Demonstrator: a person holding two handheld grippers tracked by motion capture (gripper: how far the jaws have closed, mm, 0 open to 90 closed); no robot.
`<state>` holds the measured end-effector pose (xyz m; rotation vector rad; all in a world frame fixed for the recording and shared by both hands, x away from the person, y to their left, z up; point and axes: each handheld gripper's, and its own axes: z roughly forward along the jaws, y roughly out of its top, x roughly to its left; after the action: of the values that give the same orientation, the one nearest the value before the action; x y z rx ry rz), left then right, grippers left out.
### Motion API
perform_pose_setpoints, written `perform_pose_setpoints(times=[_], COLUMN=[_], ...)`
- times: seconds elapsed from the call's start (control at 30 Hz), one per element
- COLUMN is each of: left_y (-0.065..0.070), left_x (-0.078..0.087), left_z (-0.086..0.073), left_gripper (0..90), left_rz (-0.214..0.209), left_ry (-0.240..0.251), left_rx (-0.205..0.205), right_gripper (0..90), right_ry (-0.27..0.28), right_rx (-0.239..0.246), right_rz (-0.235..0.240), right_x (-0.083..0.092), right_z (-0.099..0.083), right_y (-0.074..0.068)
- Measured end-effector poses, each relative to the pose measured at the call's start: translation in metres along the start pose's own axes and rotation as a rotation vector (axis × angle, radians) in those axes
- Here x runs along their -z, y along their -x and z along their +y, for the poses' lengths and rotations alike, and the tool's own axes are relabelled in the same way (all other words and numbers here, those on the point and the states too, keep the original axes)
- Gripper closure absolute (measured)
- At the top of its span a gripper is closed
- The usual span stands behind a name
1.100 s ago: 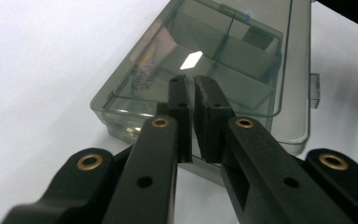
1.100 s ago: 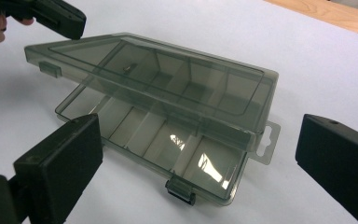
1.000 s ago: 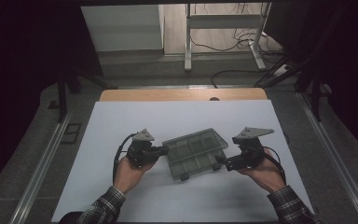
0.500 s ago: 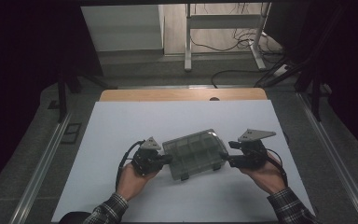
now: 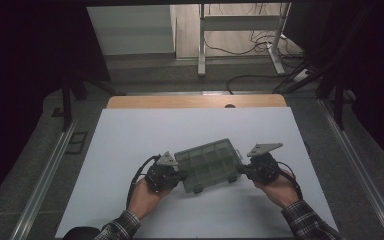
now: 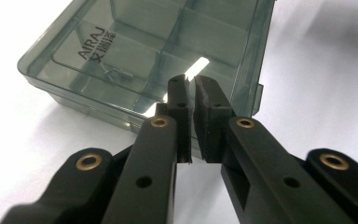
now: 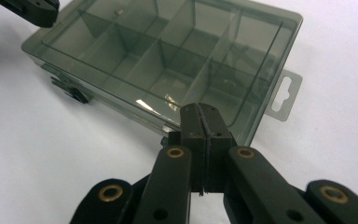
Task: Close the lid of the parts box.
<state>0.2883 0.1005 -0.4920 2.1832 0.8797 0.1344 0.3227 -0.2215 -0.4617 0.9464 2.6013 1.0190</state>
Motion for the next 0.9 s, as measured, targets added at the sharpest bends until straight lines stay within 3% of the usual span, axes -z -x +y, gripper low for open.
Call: perform_pose_setpoints(times=[0.13, 0.33, 0.53, 0.9], left_y=[0.002, 0.005, 0.019, 0.035], left_x=[-0.001, 0.001, 0.004, -0.004], left_z=[0.0, -0.001, -0.003, -0.017], left_gripper=[85.2, 85.2, 85.0, 83.5], left_rz=[0.006, -0.01, -0.04, -0.07], left_ry=[0.0, 0.012, 0.034, -0.023], left_rx=[-0.007, -0.003, -0.013, -0.022], right_gripper=[89.1, 89.1, 89.1, 89.1], right_ry=[-0.031, -0.048, -0.05, -0.056], right_rx=[0.02, 0.011, 0.013, 0.011], right_rz=[-0.009, 0.004, 0.007, 0.01], right_x=[-0.006, -0.01, -0.011, -0.012], right_z=[-0.002, -0.004, -0.005, -0.005], right_y=[0.0, 0.002, 0.002, 0.003])
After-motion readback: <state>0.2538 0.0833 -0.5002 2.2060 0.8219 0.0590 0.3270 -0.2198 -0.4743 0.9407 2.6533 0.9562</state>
